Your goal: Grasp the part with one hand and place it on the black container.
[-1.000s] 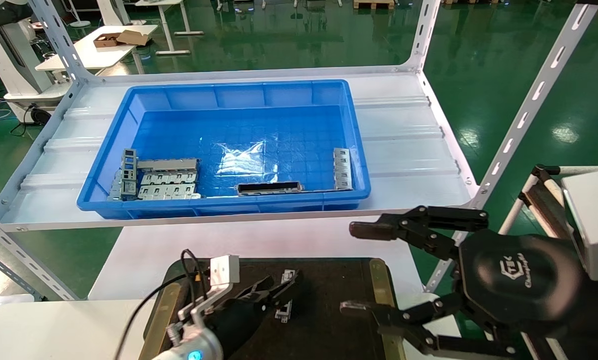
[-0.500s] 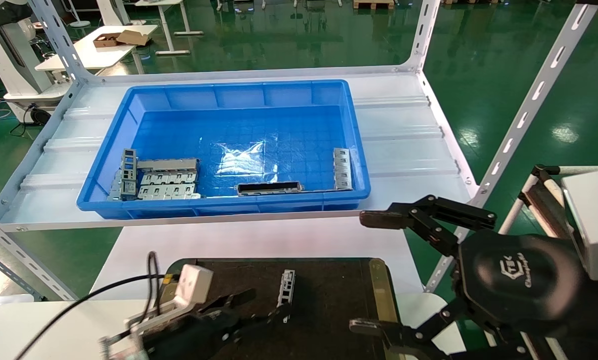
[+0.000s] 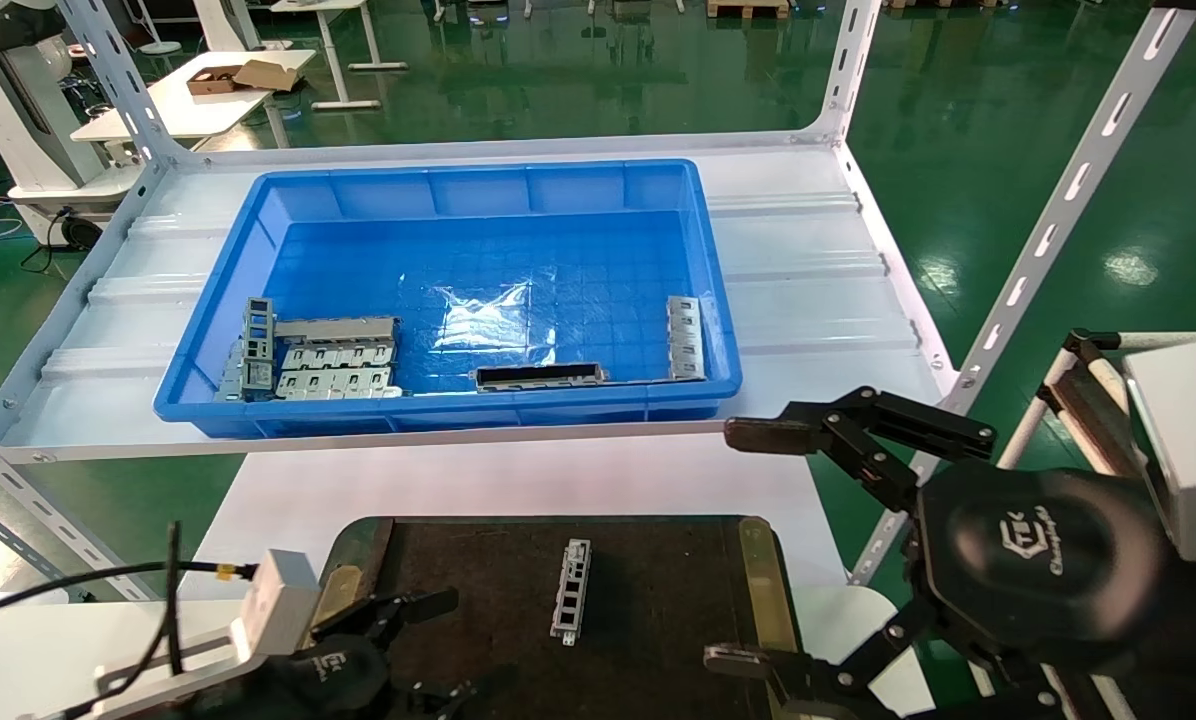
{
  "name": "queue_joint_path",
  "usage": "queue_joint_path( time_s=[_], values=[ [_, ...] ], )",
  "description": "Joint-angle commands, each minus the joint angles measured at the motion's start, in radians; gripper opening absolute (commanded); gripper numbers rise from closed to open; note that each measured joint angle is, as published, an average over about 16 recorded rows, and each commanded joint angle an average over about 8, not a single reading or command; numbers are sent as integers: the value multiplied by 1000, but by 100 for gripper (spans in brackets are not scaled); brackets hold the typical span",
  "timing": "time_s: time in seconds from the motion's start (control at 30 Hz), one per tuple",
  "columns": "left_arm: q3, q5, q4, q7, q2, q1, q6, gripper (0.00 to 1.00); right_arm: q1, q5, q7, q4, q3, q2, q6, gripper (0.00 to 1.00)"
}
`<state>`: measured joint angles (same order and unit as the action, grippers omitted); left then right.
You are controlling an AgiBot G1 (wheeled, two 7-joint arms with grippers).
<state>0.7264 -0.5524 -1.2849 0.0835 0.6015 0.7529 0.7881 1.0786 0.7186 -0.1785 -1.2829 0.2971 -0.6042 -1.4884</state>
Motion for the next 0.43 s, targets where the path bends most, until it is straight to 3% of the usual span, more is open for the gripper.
queue_joint_path(
  time_s=[0.03,0.43],
  values=[
    [-16,11,10,-30,-16,-2,45,100,0,0,0,0,0,0,0,100],
    [-55,58,-5,-74,-61,-21,115,100,0,0,0,0,1,0,0,100]
  ],
)
